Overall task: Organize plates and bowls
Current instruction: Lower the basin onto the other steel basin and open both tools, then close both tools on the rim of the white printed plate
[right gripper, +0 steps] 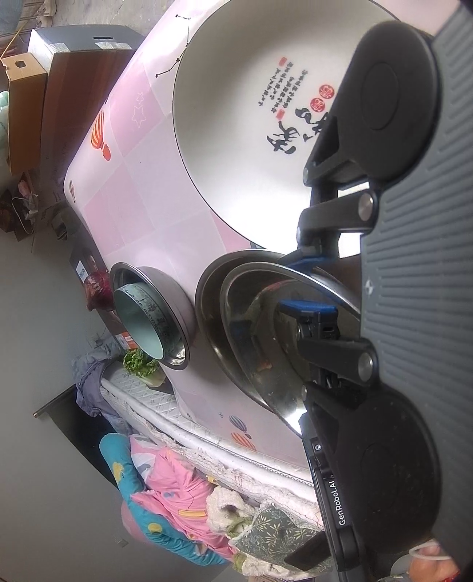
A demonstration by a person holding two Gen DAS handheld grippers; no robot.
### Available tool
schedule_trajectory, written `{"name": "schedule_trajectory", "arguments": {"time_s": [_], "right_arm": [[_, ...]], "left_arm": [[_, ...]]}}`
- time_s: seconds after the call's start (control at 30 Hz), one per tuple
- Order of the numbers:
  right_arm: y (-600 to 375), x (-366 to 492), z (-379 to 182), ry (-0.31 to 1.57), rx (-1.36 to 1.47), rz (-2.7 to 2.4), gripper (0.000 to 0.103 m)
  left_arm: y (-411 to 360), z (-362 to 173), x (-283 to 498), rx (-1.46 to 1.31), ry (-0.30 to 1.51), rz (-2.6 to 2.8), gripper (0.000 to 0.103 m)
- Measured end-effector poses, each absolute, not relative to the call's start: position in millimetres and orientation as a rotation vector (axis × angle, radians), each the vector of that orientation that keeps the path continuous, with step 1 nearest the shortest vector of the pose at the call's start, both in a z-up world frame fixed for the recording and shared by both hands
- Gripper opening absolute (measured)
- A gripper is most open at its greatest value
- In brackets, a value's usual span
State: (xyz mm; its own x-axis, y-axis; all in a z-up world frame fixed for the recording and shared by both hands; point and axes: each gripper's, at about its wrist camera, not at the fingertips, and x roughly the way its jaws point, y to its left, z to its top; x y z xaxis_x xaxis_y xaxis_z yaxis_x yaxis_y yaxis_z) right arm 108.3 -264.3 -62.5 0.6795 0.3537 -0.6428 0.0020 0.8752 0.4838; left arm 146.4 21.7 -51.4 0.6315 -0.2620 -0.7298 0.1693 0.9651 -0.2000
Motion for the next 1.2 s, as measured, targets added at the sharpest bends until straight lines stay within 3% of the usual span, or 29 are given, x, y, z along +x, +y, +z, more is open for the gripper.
{"name": "schedule_trajectory", "arguments": {"time_s": [0.3, 0.73, 1.2], "right_arm": [[-279.8, 105.2, -61.5, 0.777, 0.508, 0.184, 0.04], [-345.9, 36.5, -59.9, 0.684, 0.675, 0.241, 0.046], [-422.9, -29.9, -78.5, 0.641, 0.728, 0.084, 0.049]], "left_arm": [[29.7, -51.1, 140.1, -0.143, 0.859, -0.212, 0.043], [19.5, -42.4, 89.9, -0.172, 0.833, -0.209, 0.062], [-55.3, -57.9, 51.7, -0.139, 0.832, -0.326, 0.063]]}}
